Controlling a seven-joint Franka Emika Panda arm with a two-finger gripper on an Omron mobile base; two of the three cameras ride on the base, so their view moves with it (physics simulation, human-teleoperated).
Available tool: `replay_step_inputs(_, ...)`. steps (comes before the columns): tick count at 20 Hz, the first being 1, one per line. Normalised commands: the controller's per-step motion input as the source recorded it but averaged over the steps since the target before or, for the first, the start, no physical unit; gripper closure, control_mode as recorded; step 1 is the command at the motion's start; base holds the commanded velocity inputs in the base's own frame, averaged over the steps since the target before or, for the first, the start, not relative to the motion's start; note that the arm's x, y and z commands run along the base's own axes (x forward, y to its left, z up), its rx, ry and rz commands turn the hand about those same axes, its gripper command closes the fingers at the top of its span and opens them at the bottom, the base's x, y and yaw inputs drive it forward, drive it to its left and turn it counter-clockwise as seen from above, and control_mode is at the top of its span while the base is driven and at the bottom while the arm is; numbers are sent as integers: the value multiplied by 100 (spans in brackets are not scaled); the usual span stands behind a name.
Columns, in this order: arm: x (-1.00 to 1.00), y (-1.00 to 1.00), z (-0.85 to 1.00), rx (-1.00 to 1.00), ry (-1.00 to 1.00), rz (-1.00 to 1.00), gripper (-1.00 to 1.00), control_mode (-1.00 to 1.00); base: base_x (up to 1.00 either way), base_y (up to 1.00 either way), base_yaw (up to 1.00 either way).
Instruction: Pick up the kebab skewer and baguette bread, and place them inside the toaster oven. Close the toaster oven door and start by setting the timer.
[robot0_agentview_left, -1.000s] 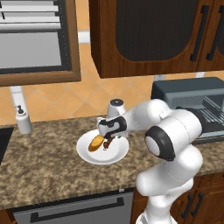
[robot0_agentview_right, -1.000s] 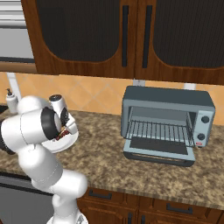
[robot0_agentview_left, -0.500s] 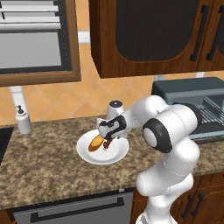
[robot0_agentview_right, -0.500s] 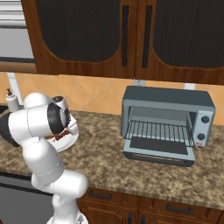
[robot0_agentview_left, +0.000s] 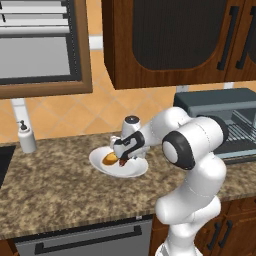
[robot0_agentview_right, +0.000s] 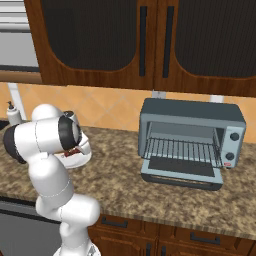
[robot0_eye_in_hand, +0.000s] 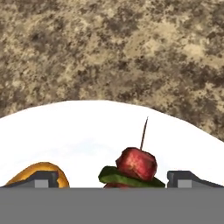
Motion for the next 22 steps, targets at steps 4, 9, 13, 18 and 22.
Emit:
replay_step_inputs(4, 0, 0, 0, 0, 0, 0, -100, -100, 0, 0, 0)
replay_step_inputs(9, 0, 0, 0, 0, 0, 0, -100, -100, 0, 0, 0)
replay_step_inputs(13, 0, 0, 0, 0, 0, 0, 100, -100, 0, 0, 0)
replay_step_inputs(18, 0, 0, 0, 0, 0, 0, 100, -100, 0, 0, 0)
replay_step_inputs(22, 0, 0, 0, 0, 0, 0, 100, -100, 0, 0, 0)
